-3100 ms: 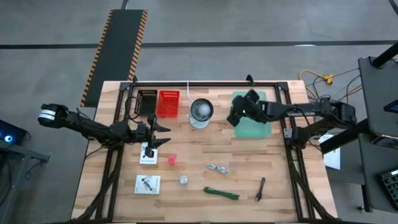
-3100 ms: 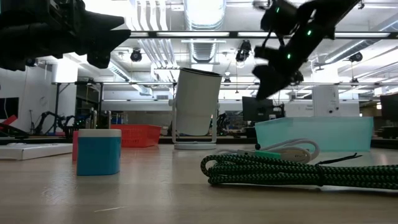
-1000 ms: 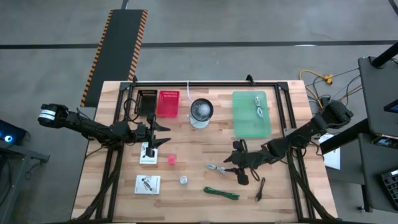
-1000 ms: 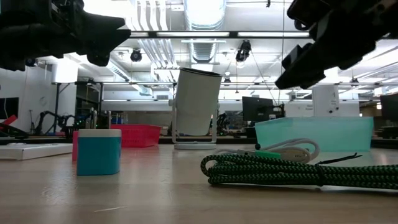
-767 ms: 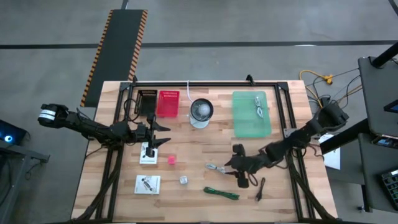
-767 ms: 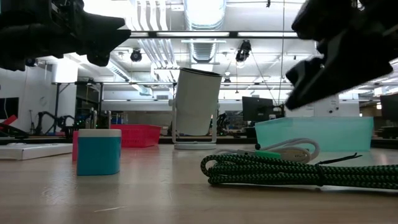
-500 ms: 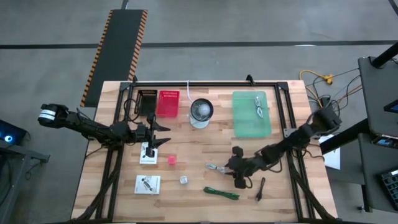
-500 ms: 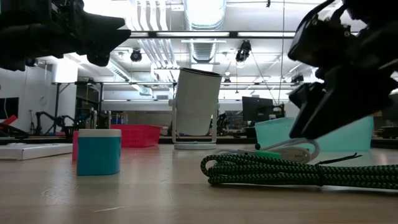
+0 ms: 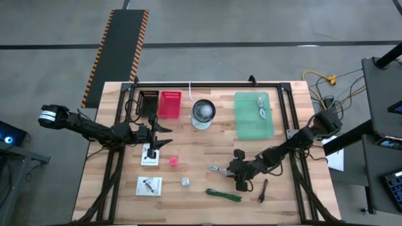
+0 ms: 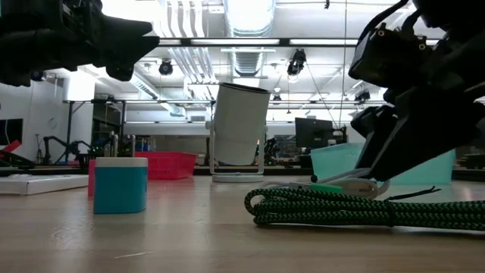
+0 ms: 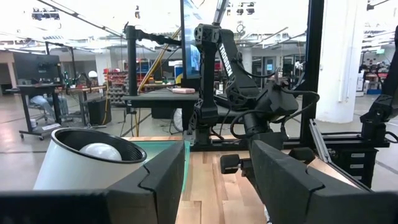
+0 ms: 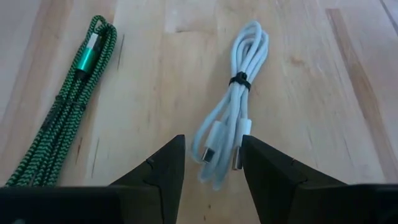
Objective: Pick and place items into bin
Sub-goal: Put the white charger cable into the green bin
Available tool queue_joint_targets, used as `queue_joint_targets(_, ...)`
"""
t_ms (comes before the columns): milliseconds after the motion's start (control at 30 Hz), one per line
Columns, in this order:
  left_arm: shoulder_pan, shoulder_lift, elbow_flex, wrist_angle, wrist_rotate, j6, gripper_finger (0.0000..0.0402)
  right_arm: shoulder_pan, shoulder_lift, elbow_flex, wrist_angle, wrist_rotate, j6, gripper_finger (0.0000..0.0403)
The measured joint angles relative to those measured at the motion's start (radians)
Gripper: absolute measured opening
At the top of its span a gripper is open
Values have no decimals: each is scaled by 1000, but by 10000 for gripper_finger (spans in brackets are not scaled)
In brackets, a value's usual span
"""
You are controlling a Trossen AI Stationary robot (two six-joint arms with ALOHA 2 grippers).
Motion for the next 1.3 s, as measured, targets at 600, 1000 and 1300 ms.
queue_joint_targets(600, 0, 0, 0, 1, 0, 0, 171, 0, 31, -1, -5, 0, -9, 79)
queue_joint_targets(1000, 0, 0, 0, 1, 0, 0, 171, 0, 31, -1, -10, 5, -9, 17)
queue_joint_targets(1300, 0, 0, 0, 0, 0, 0, 171, 5, 31, 6, 4, 28, -26, 15)
